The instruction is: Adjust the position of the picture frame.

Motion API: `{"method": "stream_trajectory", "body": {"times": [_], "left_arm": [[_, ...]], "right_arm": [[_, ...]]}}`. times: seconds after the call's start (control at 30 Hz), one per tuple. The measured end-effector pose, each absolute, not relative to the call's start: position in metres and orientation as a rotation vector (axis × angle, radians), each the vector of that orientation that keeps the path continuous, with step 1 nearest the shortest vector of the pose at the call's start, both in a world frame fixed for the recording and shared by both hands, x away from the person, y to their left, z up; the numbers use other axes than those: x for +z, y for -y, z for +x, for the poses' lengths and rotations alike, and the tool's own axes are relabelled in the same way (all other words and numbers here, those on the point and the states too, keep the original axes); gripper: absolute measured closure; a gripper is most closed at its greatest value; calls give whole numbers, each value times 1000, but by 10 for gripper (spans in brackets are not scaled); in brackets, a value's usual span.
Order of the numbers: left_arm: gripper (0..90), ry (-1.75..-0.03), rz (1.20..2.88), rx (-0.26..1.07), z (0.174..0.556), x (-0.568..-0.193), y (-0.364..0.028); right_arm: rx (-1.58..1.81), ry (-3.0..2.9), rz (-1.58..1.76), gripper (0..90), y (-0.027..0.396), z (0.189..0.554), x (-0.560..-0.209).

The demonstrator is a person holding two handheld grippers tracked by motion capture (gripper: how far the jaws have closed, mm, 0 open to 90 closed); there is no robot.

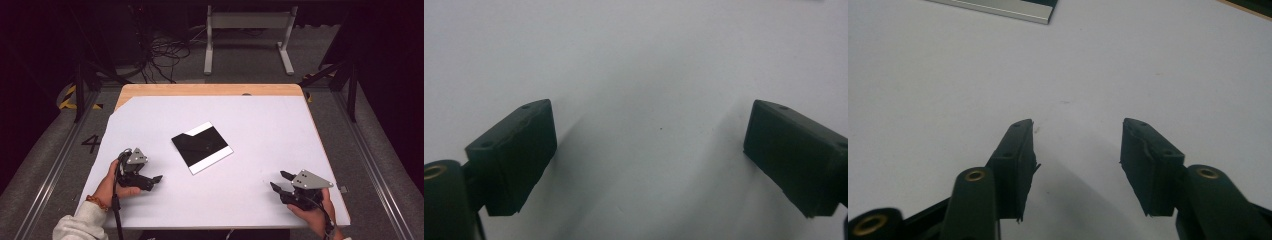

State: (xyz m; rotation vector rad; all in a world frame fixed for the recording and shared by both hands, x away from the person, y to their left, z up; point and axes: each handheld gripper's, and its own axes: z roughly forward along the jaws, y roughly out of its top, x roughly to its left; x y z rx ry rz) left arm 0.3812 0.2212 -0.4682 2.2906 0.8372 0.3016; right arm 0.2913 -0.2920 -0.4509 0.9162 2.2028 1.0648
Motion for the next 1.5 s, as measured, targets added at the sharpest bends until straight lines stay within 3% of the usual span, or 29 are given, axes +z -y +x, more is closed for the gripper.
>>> {"method": "stream_trajectory", "body": {"times": [0.17,0.27,0.3,0.4,0.47,0.53,0.67,0.8,1.5], "left_arm": [[84,-813,2288,304,383,-469,-223],[132,-805,2270,294,380,-468,-225],[189,-792,2261,295,379,-467,-227],[508,-757,2262,286,376,-464,-229],[634,-737,2249,276,377,-463,-229],[732,-727,2257,275,378,-462,-228],[828,-675,2258,260,378,-457,-217],[866,-661,2277,250,380,-458,-208],[883,-562,2301,166,397,-462,-152]], "right_arm": [[1076,-2218,896,654,293,291,-450],[1087,-2228,886,732,291,293,-449],[1089,-2234,883,754,290,294,-449],[1084,-2261,877,854,286,297,-450],[1070,-2274,869,888,283,298,-451],[1074,-2266,878,893,279,302,-448],[1106,-2257,900,898,270,318,-443],[1121,-2254,918,899,259,336,-440],[1117,-2290,1015,900,193,417,-448]]}}
